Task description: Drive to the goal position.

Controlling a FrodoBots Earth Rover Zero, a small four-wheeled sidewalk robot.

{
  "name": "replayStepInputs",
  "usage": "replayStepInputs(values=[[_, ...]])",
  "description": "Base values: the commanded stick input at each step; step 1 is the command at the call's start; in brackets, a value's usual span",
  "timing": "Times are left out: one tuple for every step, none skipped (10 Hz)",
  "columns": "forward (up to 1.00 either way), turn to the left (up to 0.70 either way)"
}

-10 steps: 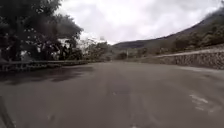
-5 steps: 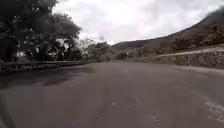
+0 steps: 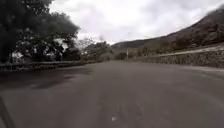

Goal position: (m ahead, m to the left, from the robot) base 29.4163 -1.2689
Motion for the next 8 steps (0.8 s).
replayStepInputs(values=[[0.70,0.00],[0.70,0.00],[0.70,0.00],[0.70,0.00],[0.70,0.00],[0.70,0.00],[0.70,0.00],[0.70,0.17]])
